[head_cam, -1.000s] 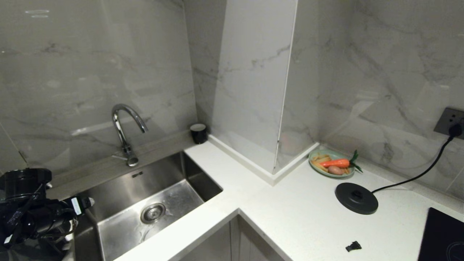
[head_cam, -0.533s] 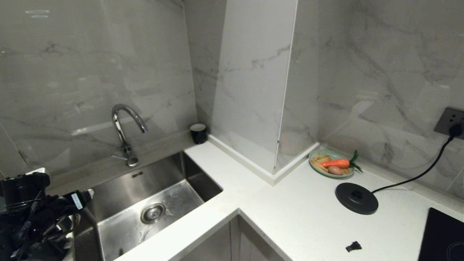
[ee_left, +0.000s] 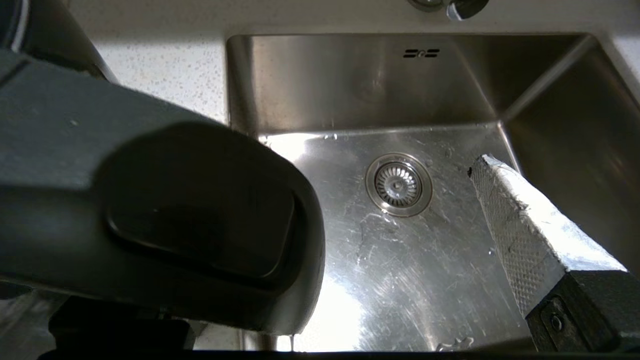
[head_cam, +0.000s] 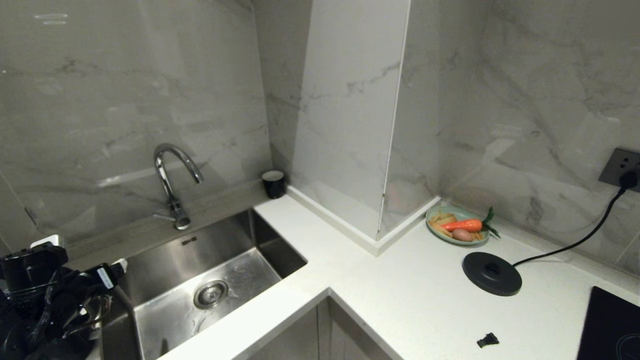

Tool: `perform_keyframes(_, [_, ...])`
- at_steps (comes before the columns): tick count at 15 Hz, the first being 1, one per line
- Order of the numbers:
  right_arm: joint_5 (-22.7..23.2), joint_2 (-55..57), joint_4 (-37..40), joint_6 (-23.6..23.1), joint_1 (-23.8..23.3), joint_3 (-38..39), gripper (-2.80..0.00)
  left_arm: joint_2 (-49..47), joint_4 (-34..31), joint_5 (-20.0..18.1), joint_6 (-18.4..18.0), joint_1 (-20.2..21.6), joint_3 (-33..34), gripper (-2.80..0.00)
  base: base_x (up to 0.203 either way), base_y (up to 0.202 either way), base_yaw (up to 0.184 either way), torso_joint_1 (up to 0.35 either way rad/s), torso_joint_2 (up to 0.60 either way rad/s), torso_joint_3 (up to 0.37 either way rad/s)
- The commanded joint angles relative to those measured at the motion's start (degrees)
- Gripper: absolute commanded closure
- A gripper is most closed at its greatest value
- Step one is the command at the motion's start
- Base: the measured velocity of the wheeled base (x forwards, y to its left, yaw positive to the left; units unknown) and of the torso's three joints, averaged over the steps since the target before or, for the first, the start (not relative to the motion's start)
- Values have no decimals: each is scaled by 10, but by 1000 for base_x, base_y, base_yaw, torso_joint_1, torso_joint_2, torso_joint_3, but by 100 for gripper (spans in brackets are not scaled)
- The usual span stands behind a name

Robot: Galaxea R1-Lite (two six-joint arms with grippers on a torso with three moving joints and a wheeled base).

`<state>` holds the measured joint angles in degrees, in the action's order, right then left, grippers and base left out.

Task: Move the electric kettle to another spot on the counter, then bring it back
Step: Grab the kettle

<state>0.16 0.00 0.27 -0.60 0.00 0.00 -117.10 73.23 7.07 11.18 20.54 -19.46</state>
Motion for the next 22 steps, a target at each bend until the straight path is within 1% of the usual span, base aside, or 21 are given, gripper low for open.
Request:
perform_keyframes(1, [0,0,0,0,0,0,0,-4,4,1,2,1,0,-280,0,0,0,0,0,0])
perform_keyframes(13, [0,0,0,0,0,0,0,1,5,1,2,9,-3,-280,0,0,0,0,0,0])
perform_keyframes(14, [0,0,0,0,0,0,0,0,6,0,2,9,-3,-5,0,0,0,0,0,0])
perform_keyframes(15, [0,0,0,0,0,0,0,0,5,0,2,9,-3,0,0,0,0,0,0,0])
perform_keyframes(22, [0,0,0,0,0,0,0,1,5,1,1,10,-3,0,0,0,0,0,0,0])
